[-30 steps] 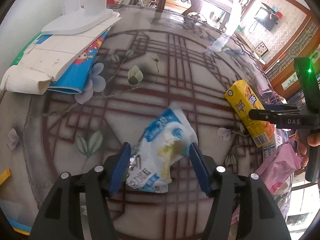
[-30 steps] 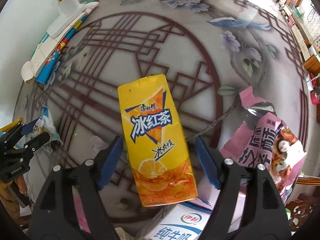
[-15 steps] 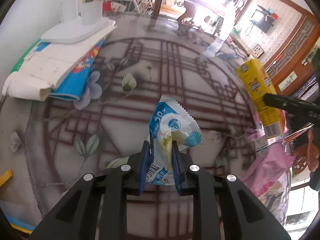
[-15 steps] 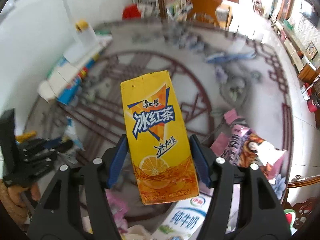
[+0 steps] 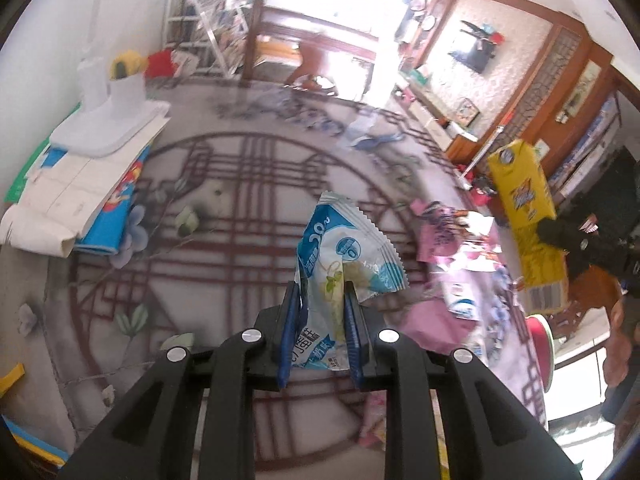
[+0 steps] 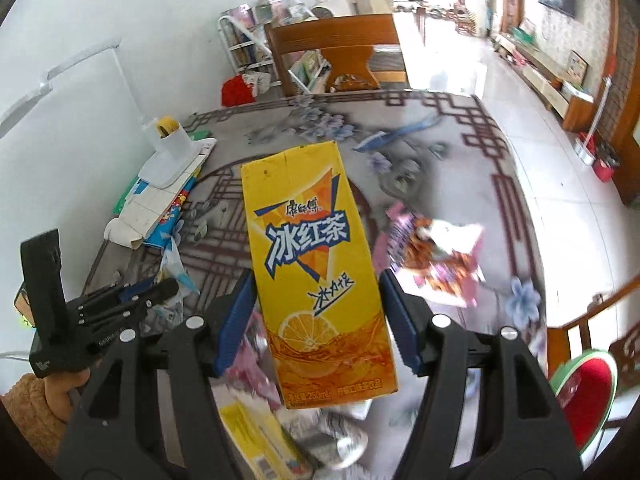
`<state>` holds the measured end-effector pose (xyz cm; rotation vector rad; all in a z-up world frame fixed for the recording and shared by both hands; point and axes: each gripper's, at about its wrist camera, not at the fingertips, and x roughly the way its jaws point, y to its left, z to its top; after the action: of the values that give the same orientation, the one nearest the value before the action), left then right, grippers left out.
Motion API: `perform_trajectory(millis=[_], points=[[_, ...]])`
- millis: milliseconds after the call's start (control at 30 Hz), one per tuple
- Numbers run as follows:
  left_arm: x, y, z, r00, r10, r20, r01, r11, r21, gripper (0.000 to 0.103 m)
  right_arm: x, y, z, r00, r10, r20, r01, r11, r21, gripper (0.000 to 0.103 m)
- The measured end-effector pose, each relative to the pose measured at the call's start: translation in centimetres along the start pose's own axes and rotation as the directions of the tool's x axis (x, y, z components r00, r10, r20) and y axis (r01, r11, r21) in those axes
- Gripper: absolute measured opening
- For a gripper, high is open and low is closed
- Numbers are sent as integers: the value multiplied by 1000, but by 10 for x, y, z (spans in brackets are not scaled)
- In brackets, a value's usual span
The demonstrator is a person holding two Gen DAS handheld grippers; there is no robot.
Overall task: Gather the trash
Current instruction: 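Carry the wrapper and iced-tea carton over the red bucket with both tools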
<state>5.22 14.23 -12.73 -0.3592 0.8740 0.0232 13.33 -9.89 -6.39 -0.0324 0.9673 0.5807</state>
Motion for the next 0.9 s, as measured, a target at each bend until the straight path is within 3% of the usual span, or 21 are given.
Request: perform_trajectory(millis=[433, 900], points=[[-15, -63, -18, 994, -109, -18, 110, 988, 107, 19, -58, -41, -53, 995, -74, 69, 63, 986, 154, 61], [-10, -130, -33, 979, -192, -66, 202, 958, 205, 19, -92, -95, -103, 988, -138, 71, 108, 940, 325, 61]])
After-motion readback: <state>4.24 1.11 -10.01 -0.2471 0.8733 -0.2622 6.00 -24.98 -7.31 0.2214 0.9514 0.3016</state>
